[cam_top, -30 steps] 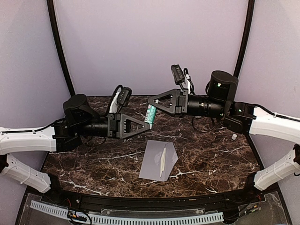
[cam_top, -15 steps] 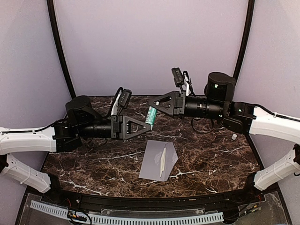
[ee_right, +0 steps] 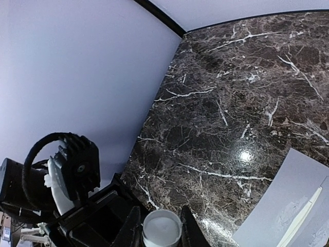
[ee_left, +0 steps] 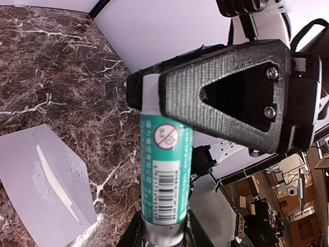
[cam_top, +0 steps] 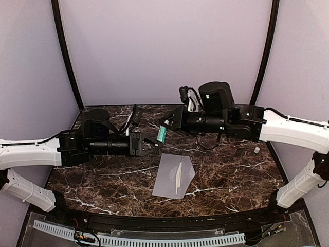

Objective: Place the letter into the envelope and seal it
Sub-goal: Unscrew the solid glue.

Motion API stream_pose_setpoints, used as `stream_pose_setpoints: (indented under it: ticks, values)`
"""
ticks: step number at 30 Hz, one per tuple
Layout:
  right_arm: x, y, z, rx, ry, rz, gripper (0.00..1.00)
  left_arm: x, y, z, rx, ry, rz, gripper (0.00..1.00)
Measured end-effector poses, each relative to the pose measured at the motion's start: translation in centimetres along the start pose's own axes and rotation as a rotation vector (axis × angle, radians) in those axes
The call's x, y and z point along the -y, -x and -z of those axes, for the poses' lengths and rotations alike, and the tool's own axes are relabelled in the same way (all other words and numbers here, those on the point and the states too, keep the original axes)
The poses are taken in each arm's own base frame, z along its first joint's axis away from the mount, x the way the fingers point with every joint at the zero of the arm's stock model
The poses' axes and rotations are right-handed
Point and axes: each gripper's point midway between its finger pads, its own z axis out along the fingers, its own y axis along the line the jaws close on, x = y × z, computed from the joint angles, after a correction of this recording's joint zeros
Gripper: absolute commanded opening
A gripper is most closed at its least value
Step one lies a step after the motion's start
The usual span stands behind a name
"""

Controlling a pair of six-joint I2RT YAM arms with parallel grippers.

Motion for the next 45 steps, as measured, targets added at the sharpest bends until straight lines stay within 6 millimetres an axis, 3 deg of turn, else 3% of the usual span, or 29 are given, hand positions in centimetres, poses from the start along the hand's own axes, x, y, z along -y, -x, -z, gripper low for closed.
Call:
stream_pose_setpoints:
  ticks: [11, 15, 18, 24, 29, 34, 45]
  values:
    - [4.1, -1.7, -2.6, -0.017, -0.226, -0.061, 0.06, -4.0, -2.1, -1.2, -0.068, 0.138, 0.033, 0.00]
    - [4.2, -1.8, -2.5, -0.018, -0.232, -0.063, 0.19, -4.0, -2.2, -1.4, -0.072, 0.135, 0.035, 0.00]
    - [3.9, -1.7, -1.9, -0.003, -0.204, -0.059, 0.35, -3.6, -2.1, -1.5, -0.069, 0.112, 0.032, 0.00]
    - [2.8, -1.0, 1.6, 0.024, -0.098, -0.031, 0.68, -2.0, -1.3, -1.5, -0.052, 0.039, 0.053, 0.00]
    - [0.1, 0.8, 5.1, 0.090, 0.069, 0.007, 0.80, -0.1, -0.3, -1.0, -0.025, -0.037, 0.052, 0.00]
    - [-2.1, 1.0, 7.5, 0.128, 0.283, 0.049, 0.81, 3.9, 1.1, 0.9, 0.027, -0.206, -0.003, 0.00]
    - [-9.2, -1.8, 8.6, 0.049, 0.666, 0.209, 0.71, 11.1, 1.5, 4.2, 0.024, -0.555, -0.131, 0.00]
